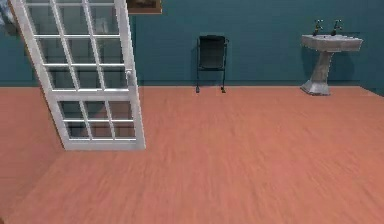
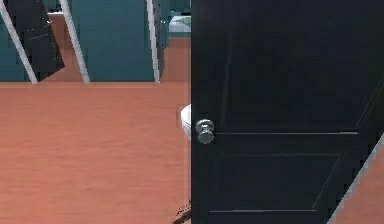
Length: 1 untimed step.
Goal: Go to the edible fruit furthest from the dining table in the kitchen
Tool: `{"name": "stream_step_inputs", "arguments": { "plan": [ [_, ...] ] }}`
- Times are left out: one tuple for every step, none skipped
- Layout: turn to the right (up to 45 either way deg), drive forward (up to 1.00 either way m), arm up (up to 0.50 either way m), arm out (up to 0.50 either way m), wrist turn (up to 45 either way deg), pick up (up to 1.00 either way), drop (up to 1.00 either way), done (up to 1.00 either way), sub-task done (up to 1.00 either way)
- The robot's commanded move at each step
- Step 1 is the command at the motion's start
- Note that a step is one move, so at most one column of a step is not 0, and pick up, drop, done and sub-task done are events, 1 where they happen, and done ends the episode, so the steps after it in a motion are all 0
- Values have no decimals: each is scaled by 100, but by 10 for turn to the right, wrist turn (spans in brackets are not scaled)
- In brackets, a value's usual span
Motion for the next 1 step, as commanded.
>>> {"name": "stream_step_inputs", "arguments": {
  "plan": [
    [0,30,0,0,0,0,0,0,0]
  ]
}}
